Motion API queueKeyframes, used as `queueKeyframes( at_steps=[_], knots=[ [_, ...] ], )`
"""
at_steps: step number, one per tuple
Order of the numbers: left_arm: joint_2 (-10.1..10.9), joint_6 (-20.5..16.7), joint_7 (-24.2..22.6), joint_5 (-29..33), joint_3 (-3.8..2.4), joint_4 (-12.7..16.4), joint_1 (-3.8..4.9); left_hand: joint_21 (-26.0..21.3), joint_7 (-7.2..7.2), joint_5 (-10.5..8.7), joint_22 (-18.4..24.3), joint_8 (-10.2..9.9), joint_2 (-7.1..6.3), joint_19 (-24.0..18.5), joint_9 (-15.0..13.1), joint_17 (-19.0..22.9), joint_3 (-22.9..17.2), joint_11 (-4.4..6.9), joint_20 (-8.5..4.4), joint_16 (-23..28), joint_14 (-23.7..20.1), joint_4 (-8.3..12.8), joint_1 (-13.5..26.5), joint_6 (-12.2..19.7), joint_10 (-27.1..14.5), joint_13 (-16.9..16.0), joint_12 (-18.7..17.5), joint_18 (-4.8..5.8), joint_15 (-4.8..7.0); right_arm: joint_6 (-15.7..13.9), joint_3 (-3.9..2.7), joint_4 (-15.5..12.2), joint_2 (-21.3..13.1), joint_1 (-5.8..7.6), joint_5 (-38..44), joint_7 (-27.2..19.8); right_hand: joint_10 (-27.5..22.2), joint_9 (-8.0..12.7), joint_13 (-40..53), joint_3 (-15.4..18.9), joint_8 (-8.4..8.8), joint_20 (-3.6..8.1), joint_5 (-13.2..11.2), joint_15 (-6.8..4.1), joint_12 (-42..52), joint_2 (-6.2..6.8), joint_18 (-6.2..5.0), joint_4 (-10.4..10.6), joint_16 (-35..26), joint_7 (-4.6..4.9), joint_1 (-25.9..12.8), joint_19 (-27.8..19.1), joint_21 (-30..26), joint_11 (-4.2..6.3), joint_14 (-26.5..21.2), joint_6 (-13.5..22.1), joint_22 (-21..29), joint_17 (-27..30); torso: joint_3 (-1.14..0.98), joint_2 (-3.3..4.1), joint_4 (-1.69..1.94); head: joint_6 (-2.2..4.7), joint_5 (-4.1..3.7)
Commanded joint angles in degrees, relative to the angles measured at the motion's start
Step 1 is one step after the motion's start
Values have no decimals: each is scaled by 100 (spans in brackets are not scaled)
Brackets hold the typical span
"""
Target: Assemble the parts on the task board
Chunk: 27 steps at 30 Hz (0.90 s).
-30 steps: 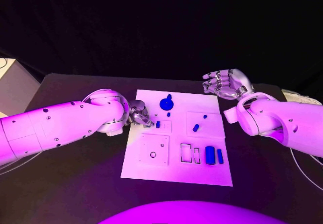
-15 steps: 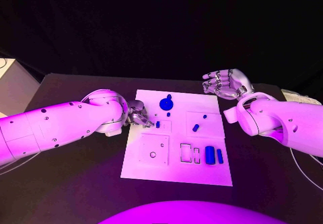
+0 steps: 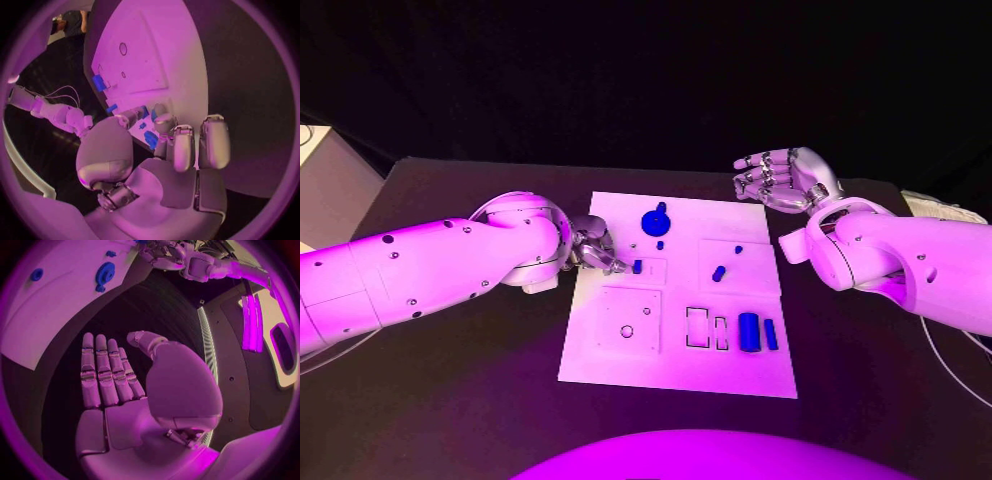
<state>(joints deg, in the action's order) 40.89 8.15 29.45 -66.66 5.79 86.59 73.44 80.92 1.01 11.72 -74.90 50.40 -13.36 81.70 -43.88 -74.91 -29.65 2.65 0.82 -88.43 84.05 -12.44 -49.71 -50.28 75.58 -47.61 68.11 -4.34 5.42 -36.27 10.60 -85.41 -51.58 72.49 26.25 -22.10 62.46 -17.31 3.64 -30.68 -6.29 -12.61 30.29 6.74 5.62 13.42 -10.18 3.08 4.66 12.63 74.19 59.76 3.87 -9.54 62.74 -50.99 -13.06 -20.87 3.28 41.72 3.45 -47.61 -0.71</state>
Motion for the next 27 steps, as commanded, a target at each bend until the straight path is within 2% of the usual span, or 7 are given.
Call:
queueKeyframes(
  at_steps=[1, 2, 4, 13, 19, 22, 27],
  knots=[
    [13, 17, -19, 14, -15, 38, -3, 14, -12, -122, -352, 26, 4, 36, 12, -1233, 233, 22, -6, -25, 521, -161, -122, -18, -14, -5, 37, 106, 32, 55, -1, -7, 2, -7, 40, -54, 22, 8, -4, 4, 39, -13, 39, 18, -22, -27, -20, -18, -39, 79, -29, 20, -1, -15, 0, -8, 9, 7, 1, 1, 0, 15, 11],
    [19, 6, -20, 19, -18, 45, -3, 13, -12, -250, -354, 28, 27, 38, 21, -1235, 369, 29, -8, -26, 522, -271, -213, -14, -16, 2, 38, 106, 36, 54, -1, -7, 3, -8, 40, -54, 22, 8, -4, 4, 39, -13, 39, 18, -22, -27, -20, -18, -39, 79, -29, 20, -1, -15, 0, -8, 9, 7, 0, 0, -2, 18, 10],
    [33, -18, -23, 29, -22, 59, -3, 13, -16, -323, -356, 33, 54, 39, 26, -1238, 459, 27, -9, -27, 523, -352, -272, -17, -17, 6, 39, 106, 36, 54, -1, -7, 4, -10, 40, -55, 22, 9, -4, 5, 40, -15, 39, 20, -25, -26, -19, -18, -43, 80, -33, 16, -3, -16, -6, -7, 15, 11, -1, -1, -1, 18, 5],
    [146, -74, -36, 169, -76, 160, -3, -7, -16, -309, -335, 33, 95, 23, 36, -1218, 550, 26, -10, -17, 517, -378, -444, -5, -33, 40, 23, 100, 36, 61, -1, -4, 8, -15, 40, -54, 21, 9, -4, 4, 41, -15, 40, 21, -26, -26, -19, -19, -44, 80, -33, 15, -3, -16, -8, -8, 17, 13, -3, -4, 3, 31, 0],
    [259, -50, -43, 371, -190, 208, 1, -86, 3, -235, -243, 23, 176, -45, 48, -1151, 622, 11, -3, 16, 499, -377, -698, 44, -98, 145, -30, 75, 25, 64, -1, 0, 9, -20, 40, -53, 21, 9, -4, 4, 41, -15, 40, 21, -26, -26, -19, -19, -44, 80, -33, 15, -3, -16, -8, -8, 17, 13, -5, -4, 2, 38, -4],
    [313, -67, -62, 694, -277, 201, 11, -130, 19, -211, -193, 10, 232, -83, 56, -1091, 633, -3, 3, 46, 481, -388, -779, 86, -155, 232, -78, 61, 17, 66, -1, 5, 14, -24, 40, -53, 21, 9, -4, 4, 41, -15, 40, 21, -26, -26, -19, -19, -44, 80, -33, 15, -3, -16, -8, -8, 17, 13, -4, -3, 1, 41, -1],
    [354, -132, -97, 1243, -373, 133, 39, -187, 35, -210, -125, -2, 264, -132, 62, -1039, 650, -15, 9, 74, 466, -404, -803, 120, -208, 318, -126, 42, 9, 67, -1, 8, 21, -28, 39, -54, 21, 9, -4, 4, 41, -15, 40, 21, -26, -26, -19, -19, -44, 80, -33, 15, -3, -16, -8, -8, 17, 13, -6, 3, -6, 48, 14]
  ],
)
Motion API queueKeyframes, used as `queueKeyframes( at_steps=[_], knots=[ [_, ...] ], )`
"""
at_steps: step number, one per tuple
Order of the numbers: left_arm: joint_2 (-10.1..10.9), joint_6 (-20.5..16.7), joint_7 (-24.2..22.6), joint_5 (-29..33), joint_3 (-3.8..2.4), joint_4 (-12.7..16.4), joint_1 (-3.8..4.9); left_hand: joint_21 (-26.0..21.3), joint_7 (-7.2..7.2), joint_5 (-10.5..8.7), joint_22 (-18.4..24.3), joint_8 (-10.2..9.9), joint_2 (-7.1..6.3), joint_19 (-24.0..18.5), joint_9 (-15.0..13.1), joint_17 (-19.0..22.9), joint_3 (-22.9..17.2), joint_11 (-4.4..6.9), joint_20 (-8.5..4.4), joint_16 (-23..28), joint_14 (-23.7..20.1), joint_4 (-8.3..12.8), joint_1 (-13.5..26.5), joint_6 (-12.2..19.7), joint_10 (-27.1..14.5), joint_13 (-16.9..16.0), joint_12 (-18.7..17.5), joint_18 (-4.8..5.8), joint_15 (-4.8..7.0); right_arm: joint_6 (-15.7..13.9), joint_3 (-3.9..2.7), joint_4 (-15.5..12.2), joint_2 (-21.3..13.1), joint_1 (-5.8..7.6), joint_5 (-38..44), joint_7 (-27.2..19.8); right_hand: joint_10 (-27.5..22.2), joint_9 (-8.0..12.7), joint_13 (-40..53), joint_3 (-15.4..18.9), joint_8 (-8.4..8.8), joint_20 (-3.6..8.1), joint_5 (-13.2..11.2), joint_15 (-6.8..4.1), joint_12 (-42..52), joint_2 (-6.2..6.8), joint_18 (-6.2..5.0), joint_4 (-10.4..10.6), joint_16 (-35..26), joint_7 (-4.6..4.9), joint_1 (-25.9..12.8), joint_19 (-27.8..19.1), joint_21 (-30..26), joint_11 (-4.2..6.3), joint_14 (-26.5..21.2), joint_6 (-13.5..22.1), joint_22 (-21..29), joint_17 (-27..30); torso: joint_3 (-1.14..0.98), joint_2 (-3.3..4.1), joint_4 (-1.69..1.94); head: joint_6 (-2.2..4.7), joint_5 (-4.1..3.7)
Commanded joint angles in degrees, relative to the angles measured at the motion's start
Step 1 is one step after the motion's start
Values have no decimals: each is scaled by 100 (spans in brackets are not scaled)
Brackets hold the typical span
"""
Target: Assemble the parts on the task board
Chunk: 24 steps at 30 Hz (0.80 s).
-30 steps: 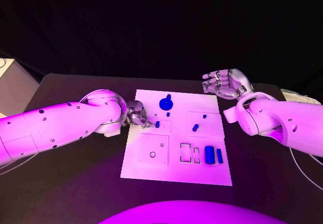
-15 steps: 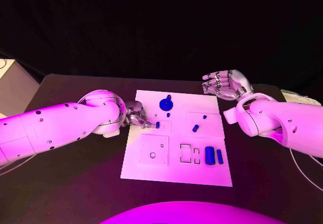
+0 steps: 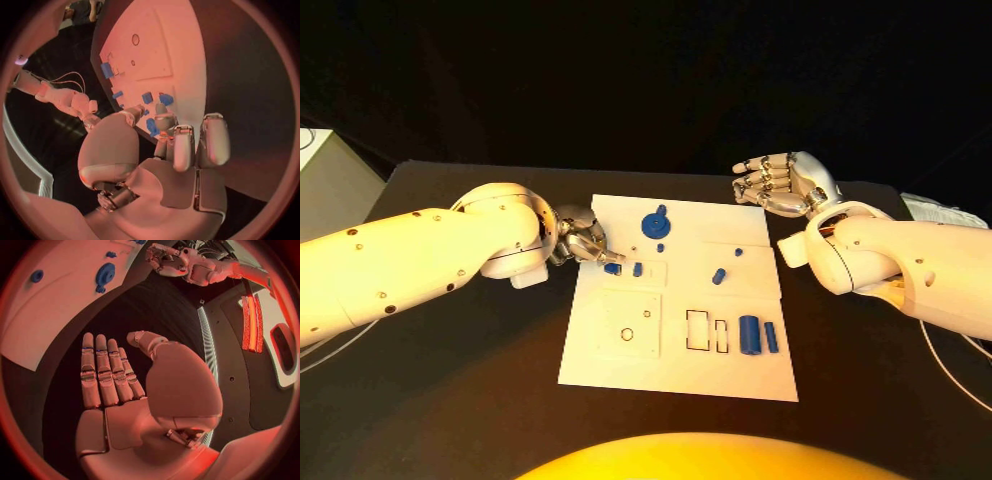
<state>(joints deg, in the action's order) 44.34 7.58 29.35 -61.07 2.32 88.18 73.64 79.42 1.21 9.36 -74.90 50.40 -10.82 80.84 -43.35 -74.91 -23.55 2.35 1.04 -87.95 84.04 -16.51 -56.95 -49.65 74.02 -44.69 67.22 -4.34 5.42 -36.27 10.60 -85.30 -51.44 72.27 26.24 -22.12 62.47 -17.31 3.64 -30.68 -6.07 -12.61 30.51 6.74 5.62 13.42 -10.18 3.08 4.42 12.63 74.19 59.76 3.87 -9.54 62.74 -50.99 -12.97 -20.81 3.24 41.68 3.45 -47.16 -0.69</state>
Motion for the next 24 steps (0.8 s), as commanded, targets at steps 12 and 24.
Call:
queueKeyframes(
  at_steps=[12, 24],
  knots=[
    [54, -48, -110, 1103, -71, -155, 43, -67, 43, 34, -97, -37, 114, -69, 30, -1015, 63, -10, 2, 41, 459, -5, -106, 124, -108, 79, -65, 35, -9, 67, -1, 0, 11, -9, 39, -49, 21, 9, -4, 5, 19, -15, 18, 21, -26, -26, -19, -19, -21, 80, -33, 15, -3, -16, -8, -8, 8, 7, -7, -1, 3, 12, 15],
    [75, 3, -96, 694, -66, -253, 43, -230, 219, 68, 69, -469, 123, -192, 356, -887, -348, -153, 90, 113, 418, 44, -739, 472, -374, 388, -165, -9, -123, 65, -1, -10, -1, -10, 39, -44, 27, 10, -4, -4, 23, -18, 24, 22, -33, -37, -21, -28, -25, 82, -30, 13, -2, -17, -13, -14, 31, 20, -1, 7, 1, 43, 23]
  ],
)
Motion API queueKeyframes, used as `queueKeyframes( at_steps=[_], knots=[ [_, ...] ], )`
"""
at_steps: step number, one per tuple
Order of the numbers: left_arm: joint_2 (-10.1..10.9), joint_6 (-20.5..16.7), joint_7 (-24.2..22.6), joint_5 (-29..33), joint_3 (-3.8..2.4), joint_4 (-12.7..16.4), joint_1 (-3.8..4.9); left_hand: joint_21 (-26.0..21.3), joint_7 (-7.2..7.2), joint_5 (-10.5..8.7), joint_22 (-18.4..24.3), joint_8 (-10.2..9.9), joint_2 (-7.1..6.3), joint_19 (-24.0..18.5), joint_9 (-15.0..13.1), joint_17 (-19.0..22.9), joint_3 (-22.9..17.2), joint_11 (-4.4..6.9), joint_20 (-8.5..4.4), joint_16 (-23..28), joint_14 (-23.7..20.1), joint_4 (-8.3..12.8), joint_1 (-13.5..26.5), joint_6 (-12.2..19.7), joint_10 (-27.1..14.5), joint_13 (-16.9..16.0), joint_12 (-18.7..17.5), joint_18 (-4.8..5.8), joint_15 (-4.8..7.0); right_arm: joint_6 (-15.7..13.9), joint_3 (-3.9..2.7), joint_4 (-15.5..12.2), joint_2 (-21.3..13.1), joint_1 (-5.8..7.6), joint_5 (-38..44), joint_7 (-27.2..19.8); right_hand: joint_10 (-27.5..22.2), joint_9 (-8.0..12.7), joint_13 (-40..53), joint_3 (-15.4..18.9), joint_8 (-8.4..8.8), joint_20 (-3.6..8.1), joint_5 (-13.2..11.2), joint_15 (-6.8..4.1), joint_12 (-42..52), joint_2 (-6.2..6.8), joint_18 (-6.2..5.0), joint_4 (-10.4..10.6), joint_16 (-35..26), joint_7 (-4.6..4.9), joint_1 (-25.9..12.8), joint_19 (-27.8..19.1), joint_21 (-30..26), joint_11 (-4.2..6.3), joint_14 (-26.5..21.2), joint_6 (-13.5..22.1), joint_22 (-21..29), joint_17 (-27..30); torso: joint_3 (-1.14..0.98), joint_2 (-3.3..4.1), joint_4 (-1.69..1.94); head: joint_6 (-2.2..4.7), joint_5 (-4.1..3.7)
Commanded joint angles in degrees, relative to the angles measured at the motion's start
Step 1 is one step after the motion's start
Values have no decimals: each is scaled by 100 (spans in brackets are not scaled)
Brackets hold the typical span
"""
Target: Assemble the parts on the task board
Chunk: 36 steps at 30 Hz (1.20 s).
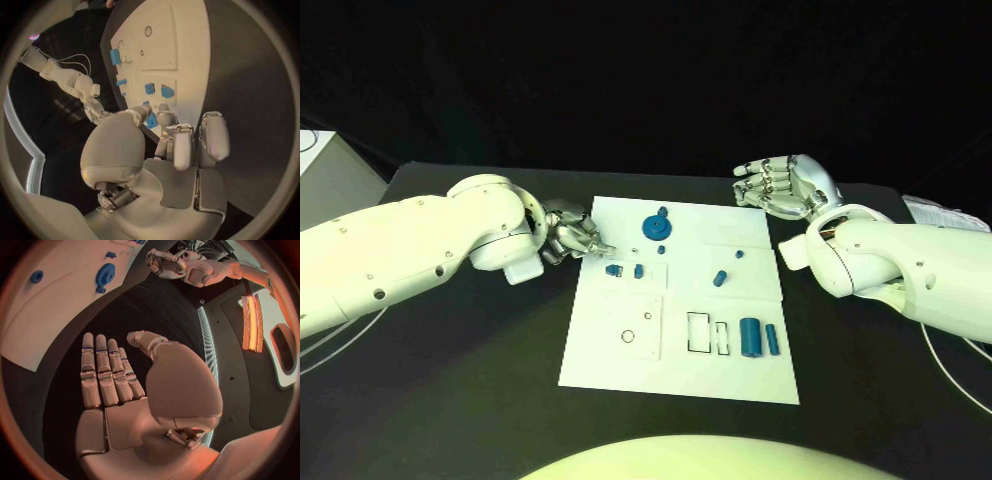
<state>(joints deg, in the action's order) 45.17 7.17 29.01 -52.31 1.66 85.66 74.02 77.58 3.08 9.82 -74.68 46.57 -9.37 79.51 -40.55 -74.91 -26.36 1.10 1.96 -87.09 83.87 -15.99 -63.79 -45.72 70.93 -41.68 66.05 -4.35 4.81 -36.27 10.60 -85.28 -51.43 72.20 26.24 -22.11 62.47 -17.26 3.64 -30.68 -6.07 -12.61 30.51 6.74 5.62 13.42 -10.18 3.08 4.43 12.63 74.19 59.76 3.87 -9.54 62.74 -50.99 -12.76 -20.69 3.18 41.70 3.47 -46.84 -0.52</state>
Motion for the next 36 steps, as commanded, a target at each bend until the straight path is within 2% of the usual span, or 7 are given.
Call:
queueKeyframes(
  at_steps=[1, 8, 13, 17, 22, 28, 36],
  knots=[
    [-10, 35, -61, -222, 3, -3, 4, -74, 68, 23, 76, -160, -47, -82, 143, -857, -140, -59, 18, 42, 424, -3, -96, 123, -128, 171, -78, -16, -90, 65, -1, -13, -4, -3, 39, -44, 27, 5, -4, -4, 23, -18, 24, 22, -33, -38, -21, -29, -25, 82, -31, 13, -2, -17, -13, -14, 10, 8, 6, 6, -1, 14, 8],
    [-28, -74, -53, -634, 32, -25, -5, -187, 143, 19, 192, -271, -195, -173, 306, -726, -410, -127, 68, 113, 374, 22, -192, 170, -329, 388, -140, -51, -154, 65, -1, -20, -12, -3, 39, -43, 27, 6, -4, -5, 24, -18, 25, 22, -35, -38, -21, -32, -25, 82, -28, 13, -2, -17, -12, -15, 13, 9, 8, 2, 4, 24, 14],
    [-57, -139, -42, -812, 51, -47, -10, -206, 190, -19, 205, -278, -315, -179, 387, -708, -307, -175, 101, 122, 365, -67, 138, 157, -360, 431, -103, -53, -197, 66, -1, -21, -14, -3, 39, -42, 27, 6, -4, -5, 24, -18, 25, 22, -35, -38, -21, -32, -25, 82, -28, 13, -2, -17, -12, -15, 13, 9, 12, 5, -1, 30, 22],
    [-99, -20, -19, -967, 75, -89, -12, -205, 195, -30, 198, -273, -313, -170, 442, -726, -87, -183, 114, 110, 372, -69, 369, 155, -359, 444, -66, -52, -206, 68, -1, -19, -14, -3, 39, -40, 27, 6, -4, -5, 24, -18, 25, 22, -35, -38, -21, -32, -25, 82, -28, 13, -2, -17, -12, -15, 13, 9, 11, 6, -2, 23, 34],
    [-184, 181, 8, -1080, 142, -161, -19, -226, 185, -59, 214, -251, -346, -178, 508, -715, 380, -177, 111, 114, 364, -73, 632, 186, -392, 501, -45, -56, -201, 71, -1, -14, -11, -3, 39, -37, 27, 6, -4, -5, 24, -18, 25, 22, -35, -38, -21, -32, -25, 82, -28, 13, -2, -17, -12, -15, 13, 9, 9, 7, 0, 19, 43],
    [-280, 317, 23, -1093, 183, -221, -29, -226, 184, -64, 212, -254, -322, -176, 526, -722, 458, -177, 110, 110, 366, -77, 665, 196, -396, 510, -41, -55, -201, 76, -1, -10, -8, -4, 39, -37, 27, 6, -4, -5, 24, -18, 25, 22, -35, -38, -21, -32, -25, 82, -28, 13, -2, -17, -12, -15, 13, 9, 8, 6, -4, 9, 46],
    [-334, 563, 46, -1137, 202, -270, -32, -223, 185, -85, 205, -259, -276, -171, 556, -741, 551, -178, 110, 99, 371, -69, 672, 204, -397, 509, -28, -53, -202, 80, -1, -5, -3, -7, 39, -36, 30, 6, -4, -10, 28, -18, 24, 21, -39, -40, -22, -42, -25, 82, -23, 14, 0, -17, -11, -18, 26, 16, 4, 4, -2, -6, 46]
  ],
)
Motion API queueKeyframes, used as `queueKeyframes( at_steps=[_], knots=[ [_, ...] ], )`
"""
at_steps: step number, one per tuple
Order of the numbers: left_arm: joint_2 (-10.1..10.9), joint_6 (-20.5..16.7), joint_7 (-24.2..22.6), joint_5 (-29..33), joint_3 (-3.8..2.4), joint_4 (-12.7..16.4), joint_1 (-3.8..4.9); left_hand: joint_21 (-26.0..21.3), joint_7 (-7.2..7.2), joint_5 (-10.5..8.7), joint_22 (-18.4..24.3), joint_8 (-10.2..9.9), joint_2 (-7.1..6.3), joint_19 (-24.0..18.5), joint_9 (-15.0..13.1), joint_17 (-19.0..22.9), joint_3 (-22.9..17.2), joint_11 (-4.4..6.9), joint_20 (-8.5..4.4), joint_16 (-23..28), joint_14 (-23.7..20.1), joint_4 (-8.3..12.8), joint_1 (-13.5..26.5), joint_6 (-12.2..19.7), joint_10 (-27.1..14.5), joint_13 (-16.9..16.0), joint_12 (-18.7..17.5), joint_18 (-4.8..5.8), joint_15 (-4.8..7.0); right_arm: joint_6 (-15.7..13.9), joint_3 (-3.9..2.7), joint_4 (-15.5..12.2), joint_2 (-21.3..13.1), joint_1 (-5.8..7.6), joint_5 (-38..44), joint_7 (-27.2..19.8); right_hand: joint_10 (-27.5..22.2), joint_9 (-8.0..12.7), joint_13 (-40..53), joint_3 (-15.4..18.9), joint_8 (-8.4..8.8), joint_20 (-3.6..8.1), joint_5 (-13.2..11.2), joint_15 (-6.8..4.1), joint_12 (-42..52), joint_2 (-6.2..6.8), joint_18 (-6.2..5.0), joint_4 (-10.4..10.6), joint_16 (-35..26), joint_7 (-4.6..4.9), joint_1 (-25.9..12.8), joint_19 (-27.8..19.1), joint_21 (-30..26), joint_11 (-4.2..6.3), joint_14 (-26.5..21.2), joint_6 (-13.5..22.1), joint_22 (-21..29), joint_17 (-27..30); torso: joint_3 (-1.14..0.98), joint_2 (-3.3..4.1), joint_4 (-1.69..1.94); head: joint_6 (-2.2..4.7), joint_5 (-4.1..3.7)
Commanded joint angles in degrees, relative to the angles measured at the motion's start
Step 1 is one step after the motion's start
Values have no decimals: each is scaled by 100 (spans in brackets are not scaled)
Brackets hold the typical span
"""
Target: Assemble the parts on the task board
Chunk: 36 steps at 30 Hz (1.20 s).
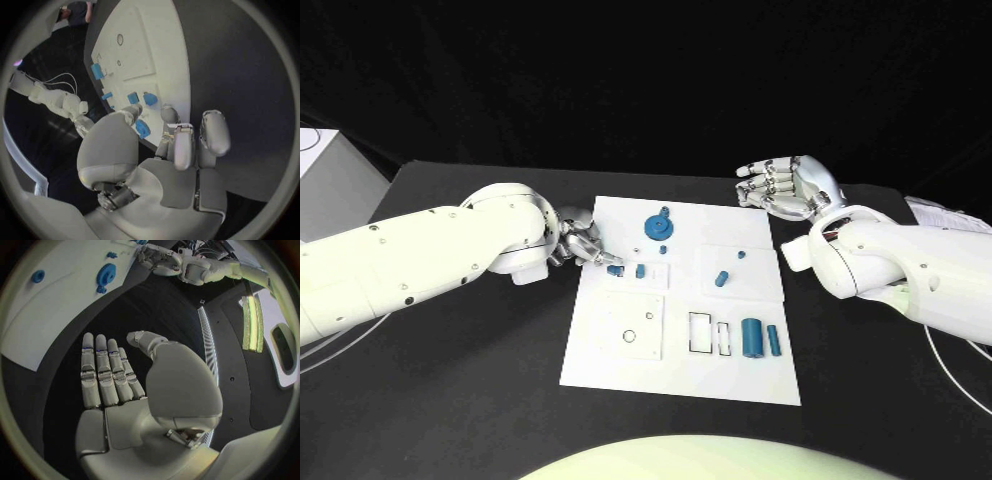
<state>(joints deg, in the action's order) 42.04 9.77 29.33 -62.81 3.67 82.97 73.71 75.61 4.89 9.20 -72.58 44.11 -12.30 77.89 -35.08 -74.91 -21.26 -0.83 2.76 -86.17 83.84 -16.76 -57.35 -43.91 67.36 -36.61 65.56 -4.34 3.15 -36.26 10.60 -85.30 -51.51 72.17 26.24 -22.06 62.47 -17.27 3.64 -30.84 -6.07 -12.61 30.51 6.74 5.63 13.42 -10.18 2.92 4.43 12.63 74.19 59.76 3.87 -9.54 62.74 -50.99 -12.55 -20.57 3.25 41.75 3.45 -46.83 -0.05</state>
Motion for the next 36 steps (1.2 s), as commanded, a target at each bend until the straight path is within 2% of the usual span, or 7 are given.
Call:
queueKeyframes(
  at_steps=[1, 13, 19, 24, 36],
  knots=[
    [-26, 321, 15, -89, 2, -2, -1, -27, 3, -10, -5, -12, 39, -10, 19, -748, 54, 15, 30, 3, 377, 14, -2, 20, -39, 1, 25, -54, -36, 79, -1, -3, 5, -5, 39, -41, 30, 7, -4, 6, 28, -18, 24, 21, -40, -40, -22, -26, -26, 82, -23, 15, 0, -17, -11, -18, 5, 5, -4, -1, 1, -7, -1],
    [-59, 409, 25, -16, 9, -8, -5, -16, 3, 41, -23, -12, 174, 2, 85, -766, 92, 17, 30, -8, 382, 27, -219, -8, -38, 7, 46, -50, -35, 79, -1, -4, 4, -12, 39, -44, 30, 7, -4, 6, 28, -18, 24, 21, -40, -40, -22, -26, -26, 82, -23, 15, 0, -17, -11, -18, 5, 5, -1, -2, 0, -15, -9],
    [-90, 392, 27, 71, 11, -12, -10, -6, 5, 51, -37, -20, 297, 12, 137, -783, 79, 17, 30, -19, 387, 32, -379, -28, -25, -3, 70, -47, -35, 81, -1, -6, 4, -13, 39, -45, 30, 7, -4, 6, 28, -18, 24, 21, -40, -40, -22, -26, -26, 82, -23, 15, 0, -17, -11, -18, 5, 5, -1, 0, -1, -21, -10],
    [-120, 400, 30, 91, 16, -41, -14, 5, 8, 54, -53, -47, 452, 23, 218, -809, -22, 16, 32, -34, 397, 51, -625, -44, -15, 2, 88, -43, -36, 81, -1, -9, 1, -13, 39, -44, 30, 7, -4, 6, 28, -18, 24, 21, -40, -40, -22, -26, -26, 82, -23, 15, 0, -17, -11, -18, 5, 5, -1, -2, -1, -22, -11],
    [-163, 402, 34, 151, 25, -99, -25, 5, 20, 50, -60, -138, 584, 23, 358, -805, -274, 9, 38, -32, 396, 86, -931, -37, -24, 12, 104, -43, -43, 87, -1, -12, -4, -13, 39, -44, 37, 7, -3, 3, 31, -19, 25, 22, -43, -48, -23, -28, -24, 85, -29, 18, 3, -18, -8, -23, 20, 13, -3, -2, -3, -33, -26]
  ],
)
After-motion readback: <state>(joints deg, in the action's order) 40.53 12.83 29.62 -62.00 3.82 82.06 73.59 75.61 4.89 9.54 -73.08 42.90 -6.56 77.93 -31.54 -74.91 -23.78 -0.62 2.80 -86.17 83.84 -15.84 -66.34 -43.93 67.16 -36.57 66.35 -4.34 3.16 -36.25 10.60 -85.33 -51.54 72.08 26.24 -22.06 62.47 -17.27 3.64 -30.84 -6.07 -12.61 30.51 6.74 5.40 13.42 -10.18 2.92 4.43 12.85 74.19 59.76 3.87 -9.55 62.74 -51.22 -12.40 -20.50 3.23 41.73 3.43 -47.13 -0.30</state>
